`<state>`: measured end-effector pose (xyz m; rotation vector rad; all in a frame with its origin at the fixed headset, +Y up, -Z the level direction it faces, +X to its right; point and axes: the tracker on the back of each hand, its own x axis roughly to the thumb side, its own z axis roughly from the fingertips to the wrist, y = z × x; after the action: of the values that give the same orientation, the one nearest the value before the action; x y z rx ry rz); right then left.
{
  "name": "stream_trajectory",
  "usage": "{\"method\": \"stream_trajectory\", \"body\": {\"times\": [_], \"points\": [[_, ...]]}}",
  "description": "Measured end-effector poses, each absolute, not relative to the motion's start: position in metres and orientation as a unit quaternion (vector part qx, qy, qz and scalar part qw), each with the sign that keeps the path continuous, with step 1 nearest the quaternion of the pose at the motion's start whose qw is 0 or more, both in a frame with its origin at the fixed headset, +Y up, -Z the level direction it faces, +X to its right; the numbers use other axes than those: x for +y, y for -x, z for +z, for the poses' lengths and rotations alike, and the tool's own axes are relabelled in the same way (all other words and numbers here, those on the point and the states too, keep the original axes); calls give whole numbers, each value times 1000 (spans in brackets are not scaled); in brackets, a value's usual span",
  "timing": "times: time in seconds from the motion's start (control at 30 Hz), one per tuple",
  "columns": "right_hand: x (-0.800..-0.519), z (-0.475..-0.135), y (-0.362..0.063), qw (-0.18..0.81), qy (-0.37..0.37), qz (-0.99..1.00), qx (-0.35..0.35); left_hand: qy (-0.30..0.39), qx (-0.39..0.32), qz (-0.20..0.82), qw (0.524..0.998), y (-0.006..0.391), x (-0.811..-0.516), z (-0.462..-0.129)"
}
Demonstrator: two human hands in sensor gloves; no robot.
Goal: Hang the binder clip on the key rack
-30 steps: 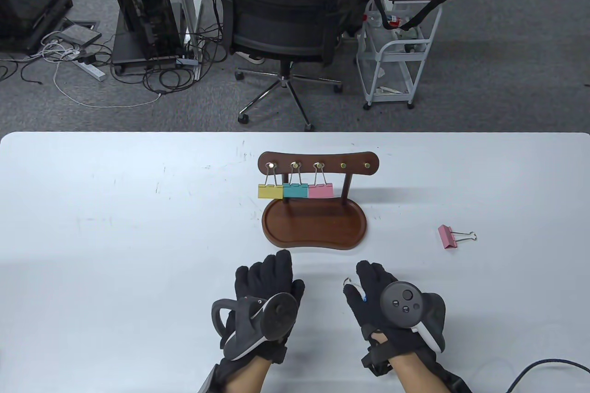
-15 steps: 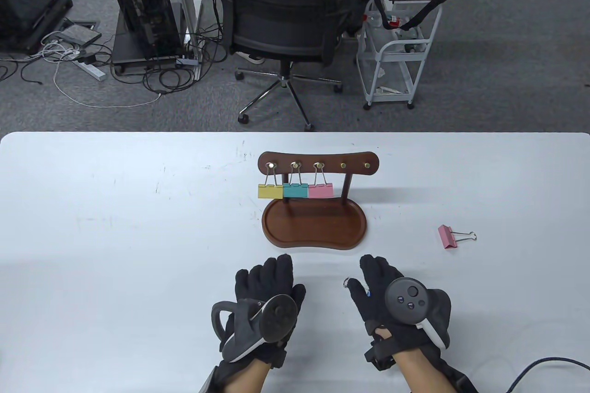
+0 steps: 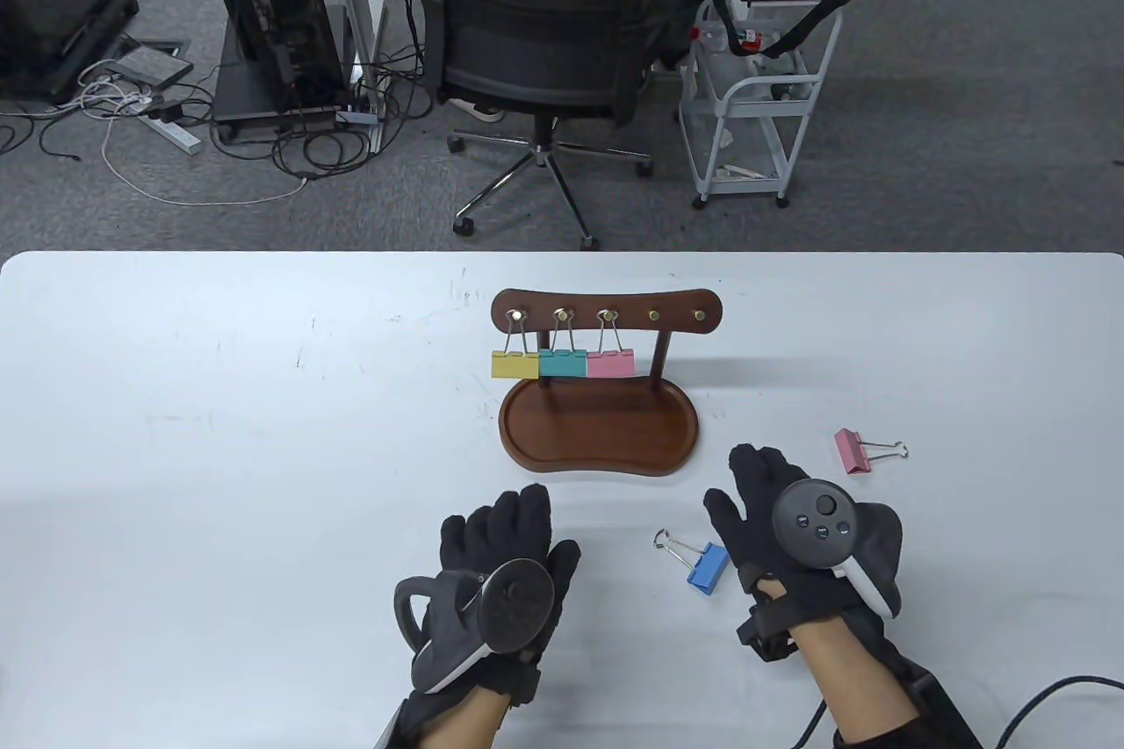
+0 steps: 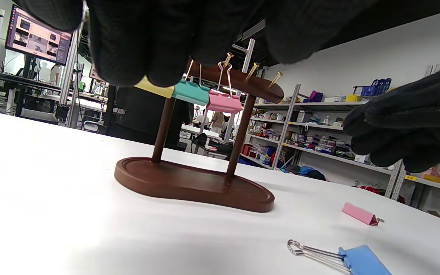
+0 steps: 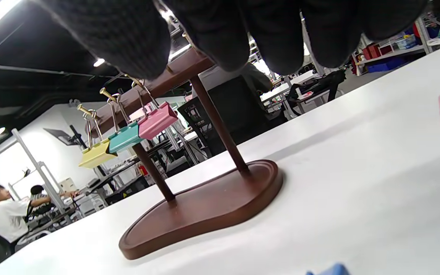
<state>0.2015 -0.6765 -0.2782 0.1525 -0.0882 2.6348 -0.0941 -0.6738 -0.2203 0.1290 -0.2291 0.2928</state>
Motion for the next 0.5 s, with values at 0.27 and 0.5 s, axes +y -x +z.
{"method": "stream_trajectory", "body": {"times": [0.27,0.5], "points": [[-685,-278,-195,164,-115,980,1,-64,-111,154,980,95,-674,-219],[-715,-271,-183,95,-166,979,65,-59,-113,163,978,96,-674,-220]]}}
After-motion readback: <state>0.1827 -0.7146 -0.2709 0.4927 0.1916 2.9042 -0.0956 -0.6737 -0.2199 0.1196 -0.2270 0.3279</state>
